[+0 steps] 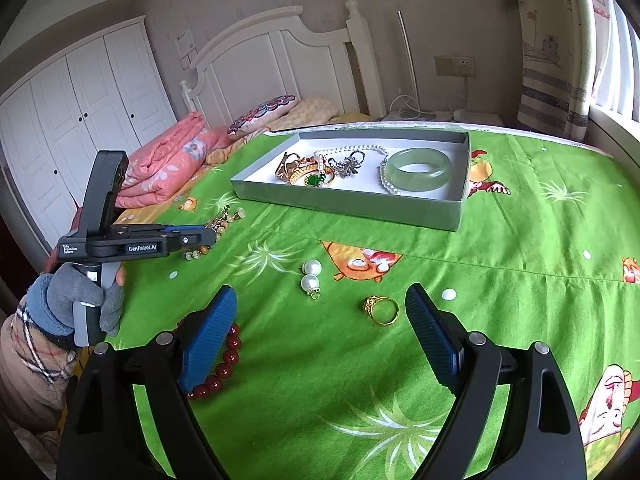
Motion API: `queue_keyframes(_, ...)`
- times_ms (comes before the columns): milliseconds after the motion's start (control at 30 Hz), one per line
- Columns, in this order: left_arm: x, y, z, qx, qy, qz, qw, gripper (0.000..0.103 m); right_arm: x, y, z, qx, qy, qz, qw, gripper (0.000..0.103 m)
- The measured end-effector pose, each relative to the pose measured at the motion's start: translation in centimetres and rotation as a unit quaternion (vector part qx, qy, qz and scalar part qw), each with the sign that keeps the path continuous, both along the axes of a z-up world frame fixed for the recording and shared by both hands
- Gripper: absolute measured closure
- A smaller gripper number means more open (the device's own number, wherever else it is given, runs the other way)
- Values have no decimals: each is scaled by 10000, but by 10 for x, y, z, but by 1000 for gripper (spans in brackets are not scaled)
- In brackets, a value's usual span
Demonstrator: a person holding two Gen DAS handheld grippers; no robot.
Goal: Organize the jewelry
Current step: 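Move both tools back over the remaining jewelry on the sheet, then grasp the gold filigree pendant with the left tool while the right tool grasps the dark red bead bracelet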
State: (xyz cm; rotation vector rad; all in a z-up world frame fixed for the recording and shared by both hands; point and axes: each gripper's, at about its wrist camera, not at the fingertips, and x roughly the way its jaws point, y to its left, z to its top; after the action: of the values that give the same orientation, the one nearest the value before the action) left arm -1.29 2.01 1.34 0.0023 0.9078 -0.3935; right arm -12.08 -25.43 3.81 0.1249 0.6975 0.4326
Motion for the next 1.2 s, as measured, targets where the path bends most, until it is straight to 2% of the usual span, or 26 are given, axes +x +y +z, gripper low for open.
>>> queue_keyframes(67,0,-3,0,96,-6,-10,10000,71,0,0,0,12,-4,-4,10000,19)
queue_keyframes(100,0,-5,1,136,-15,-18,9999,76,0,-1,0,21,-16,-6,10000,19)
queue_keyframes(167,0,-7,1,92,-30,-25,10000,78,-1,-1,1,29,-33,-7,10000,19)
queue_keyframes(200,-1,-7,2,59,-67,-8,10000,89,-1,-1,1,32,-37,-7,10000,19)
queue_keyframes(333,-10,3,15,-229,-320,174,9991,88,-1,0,1,17,-38,15,10000,19)
queue_keyframes(533,-37,35,39,-950,-723,359,9922,88,-2,2,0,-35,-54,91,9999,19)
queue_keyframes(633,-50,50,40,-1321,-795,395,9873,88,-1,3,0,-59,-40,90,9999,19)
queue_keyframes(867,-67,75,27,-1722,-688,565,9810,88,-5,13,3,-424,-139,213,9988,19)
queue_keyframes(967,-69,79,22,-1770,-667,570,9803,88,2,14,0,-562,63,49,9984,30)
queue_keyframes(1033,-70,80,17,-1838,-633,570,9793,88,1,18,-3,-608,136,127,9980,42)
queue_keyframes(1200,-71,81,15,-1909,-636,506,9782,88,-17,51,-2,-607,228,866,9941,43)
